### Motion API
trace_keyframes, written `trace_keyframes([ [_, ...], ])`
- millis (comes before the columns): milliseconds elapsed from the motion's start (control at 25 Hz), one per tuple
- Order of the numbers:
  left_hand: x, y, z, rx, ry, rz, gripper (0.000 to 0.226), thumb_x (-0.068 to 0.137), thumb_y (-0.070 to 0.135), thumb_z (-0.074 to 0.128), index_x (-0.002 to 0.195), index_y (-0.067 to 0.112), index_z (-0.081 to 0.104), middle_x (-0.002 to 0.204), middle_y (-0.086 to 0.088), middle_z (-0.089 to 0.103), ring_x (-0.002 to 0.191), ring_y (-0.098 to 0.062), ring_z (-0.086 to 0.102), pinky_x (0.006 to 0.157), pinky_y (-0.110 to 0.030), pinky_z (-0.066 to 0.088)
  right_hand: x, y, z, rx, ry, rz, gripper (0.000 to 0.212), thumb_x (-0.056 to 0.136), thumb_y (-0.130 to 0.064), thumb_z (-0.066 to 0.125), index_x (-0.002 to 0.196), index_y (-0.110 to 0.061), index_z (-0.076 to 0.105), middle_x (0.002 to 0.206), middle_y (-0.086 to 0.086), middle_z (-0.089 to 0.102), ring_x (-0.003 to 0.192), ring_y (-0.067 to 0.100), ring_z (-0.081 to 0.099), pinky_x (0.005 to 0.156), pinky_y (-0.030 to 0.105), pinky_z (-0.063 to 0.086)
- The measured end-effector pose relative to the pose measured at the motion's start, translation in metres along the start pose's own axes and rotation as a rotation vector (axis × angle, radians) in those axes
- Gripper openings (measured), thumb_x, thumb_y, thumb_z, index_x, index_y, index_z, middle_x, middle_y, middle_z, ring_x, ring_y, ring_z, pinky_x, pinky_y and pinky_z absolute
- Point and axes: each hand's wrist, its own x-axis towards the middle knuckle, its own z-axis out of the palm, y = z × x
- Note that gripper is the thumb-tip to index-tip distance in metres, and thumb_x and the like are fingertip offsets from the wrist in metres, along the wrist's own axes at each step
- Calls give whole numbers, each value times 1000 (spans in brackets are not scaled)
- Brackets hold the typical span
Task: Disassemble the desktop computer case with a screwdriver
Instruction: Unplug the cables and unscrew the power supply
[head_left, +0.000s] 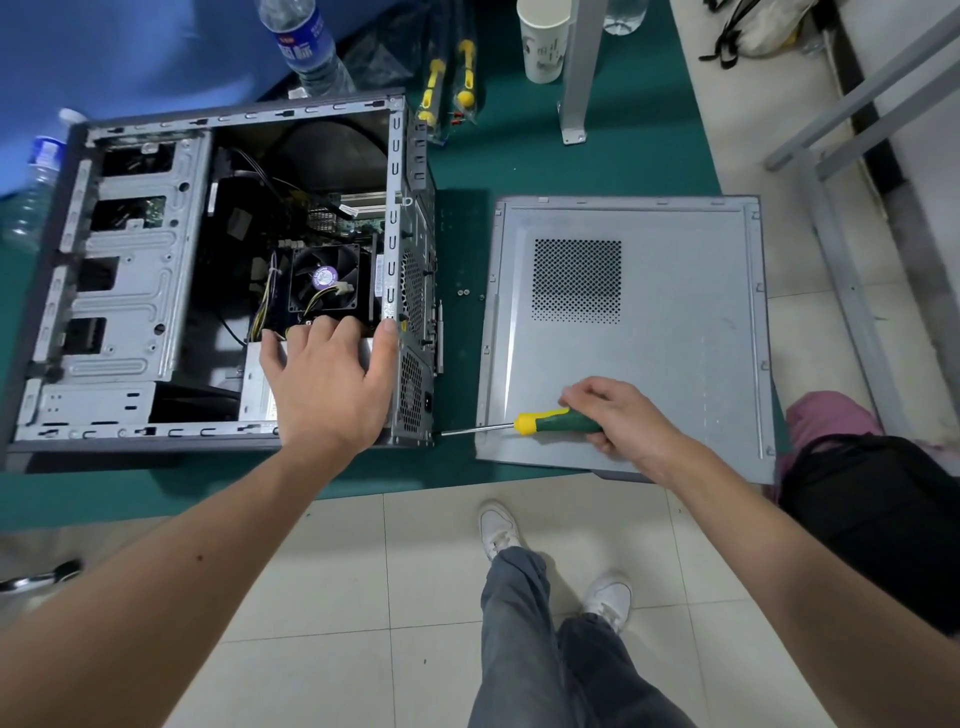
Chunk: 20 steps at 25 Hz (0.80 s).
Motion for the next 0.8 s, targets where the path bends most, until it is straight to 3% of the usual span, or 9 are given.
trace_keyframes([
  [40,0,0,0,0,0,0,52,97,62,14,65,25,32,88,3,46,106,-29,47,117,-53,13,0,0,-2,106,-5,-39,2,91,-17,65,91,-19,66,82,1,60,59,10,51,55,20,41],
  [120,0,0,0,4,1,-1,52,97,61,15,66,25,34,88,3,46,107,-30,47,117,-53,13,-1,2,-4,268,-66,-44,23,84,-1,70,95,-20,66,93,3,61,75,15,57,69,28,42],
  [200,0,0,0,8,-5,-1,53,98,61,15,67,24,36,89,2,47,107,-30,47,117,-53,13,-2,0,-3,141,-73,38,10,90,-22,68,95,-15,63,83,2,60,65,16,54,61,28,42],
  [320,0,0,-1,7,-7,-1,52,97,61,14,66,24,35,89,2,47,107,-30,47,117,-54,14,-1,1,0,-104,-30,56,31,99,-41,51,90,-12,60,67,0,55,45,10,40,42,20,31],
  [400,0,0,-1,8,-8,-1,53,97,62,14,66,24,36,89,2,47,107,-29,47,117,-53,14,0,2,-2,97,-2,-2,4,95,-17,60,92,-16,62,81,1,57,54,11,45,48,20,33],
  [480,0,0,-1,13,-10,-2,54,97,62,13,67,23,37,89,2,48,106,-29,47,117,-53,14,0,3,-4,272,-44,-18,26,85,3,65,97,-20,62,94,3,59,70,14,53,59,25,37],
  [600,0,0,-1,14,-11,-4,55,96,62,13,68,22,38,89,1,48,107,-30,47,117,-54,14,-2,1,-1,90,-42,60,13,94,-29,62,97,-17,58,80,1,60,63,17,54,57,29,38],
  [680,0,0,-1,13,-12,-5,55,96,61,14,67,22,38,89,1,48,107,-30,47,117,-53,14,-1,2,1,-88,-10,80,29,98,-41,52,96,-14,59,73,1,57,51,14,47,45,24,33],
  [800,0,1,-1,13,-10,-5,54,96,61,14,67,23,37,89,2,48,107,-30,47,117,-53,14,2,5,-1,211,7,6,9,93,-9,61,99,-16,60,92,6,57,59,14,51,52,22,38],
])
